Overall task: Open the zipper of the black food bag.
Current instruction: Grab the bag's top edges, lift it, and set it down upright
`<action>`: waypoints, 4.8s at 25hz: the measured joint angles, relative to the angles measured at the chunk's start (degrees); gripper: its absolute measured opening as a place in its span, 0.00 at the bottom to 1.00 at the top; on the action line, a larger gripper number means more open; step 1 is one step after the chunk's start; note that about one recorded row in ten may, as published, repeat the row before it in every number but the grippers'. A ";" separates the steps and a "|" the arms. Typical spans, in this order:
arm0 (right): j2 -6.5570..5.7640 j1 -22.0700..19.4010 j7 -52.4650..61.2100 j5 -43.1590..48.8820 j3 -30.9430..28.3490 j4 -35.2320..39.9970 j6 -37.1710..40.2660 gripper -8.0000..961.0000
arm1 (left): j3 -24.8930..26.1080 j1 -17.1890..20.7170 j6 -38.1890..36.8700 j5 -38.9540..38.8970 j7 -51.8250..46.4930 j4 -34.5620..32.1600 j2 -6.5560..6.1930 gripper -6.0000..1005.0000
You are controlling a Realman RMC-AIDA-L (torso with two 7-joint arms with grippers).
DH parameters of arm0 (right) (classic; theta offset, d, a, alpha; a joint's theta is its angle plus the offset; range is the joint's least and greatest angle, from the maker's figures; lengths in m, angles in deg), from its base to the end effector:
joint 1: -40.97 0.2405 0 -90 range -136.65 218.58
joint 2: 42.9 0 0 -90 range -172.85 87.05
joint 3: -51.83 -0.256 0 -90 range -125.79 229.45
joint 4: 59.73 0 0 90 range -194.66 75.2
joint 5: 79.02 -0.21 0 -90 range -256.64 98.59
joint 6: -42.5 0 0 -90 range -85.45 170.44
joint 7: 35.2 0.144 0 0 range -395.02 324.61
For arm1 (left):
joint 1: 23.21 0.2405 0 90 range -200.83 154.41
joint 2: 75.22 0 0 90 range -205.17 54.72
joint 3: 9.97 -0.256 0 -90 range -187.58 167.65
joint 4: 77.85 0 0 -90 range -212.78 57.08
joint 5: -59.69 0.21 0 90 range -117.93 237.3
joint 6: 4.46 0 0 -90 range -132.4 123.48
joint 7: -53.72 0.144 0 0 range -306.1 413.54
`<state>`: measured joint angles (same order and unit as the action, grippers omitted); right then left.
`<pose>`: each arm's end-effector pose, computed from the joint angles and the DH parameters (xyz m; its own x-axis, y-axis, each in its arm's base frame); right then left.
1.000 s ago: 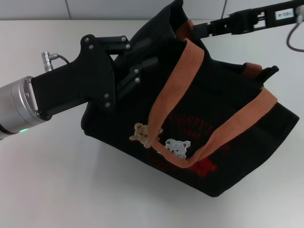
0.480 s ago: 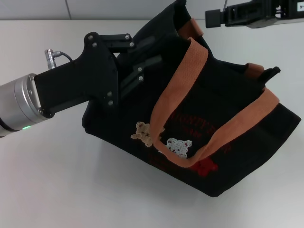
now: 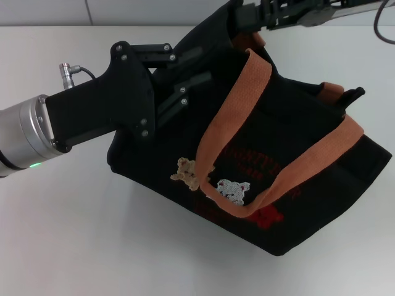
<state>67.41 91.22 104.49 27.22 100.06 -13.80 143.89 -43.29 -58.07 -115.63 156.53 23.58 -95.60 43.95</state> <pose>0.1106 0.3943 0.0675 0.5582 -0.7641 -0.3234 -0.6901 -0.6439 0.3302 -0.2024 0.2988 0.0001 0.4874 -0.4174 0.7669 -0.0417 -0.8884 -0.4571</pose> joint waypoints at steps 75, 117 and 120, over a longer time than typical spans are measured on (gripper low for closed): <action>0.77 7.88 4.44 14.54 5.60 2.92 -1.46 0.38 | -0.43 -1.75 0.00 0.14 0.00 0.25 0.00 0.21; 2.89 -11.75 -9.29 3.64 -1.02 19.65 5.60 0.01 | -0.42 -1.65 0.03 -0.01 0.79 0.35 0.00 0.21; 2.90 -12.36 -10.14 2.93 -0.96 19.45 5.82 0.01 | -0.43 -1.65 0.04 -0.02 0.79 0.35 0.00 0.21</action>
<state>70.31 78.86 94.35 30.15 99.10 5.65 149.71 -43.72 -59.72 -115.59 156.51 24.37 -95.25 43.95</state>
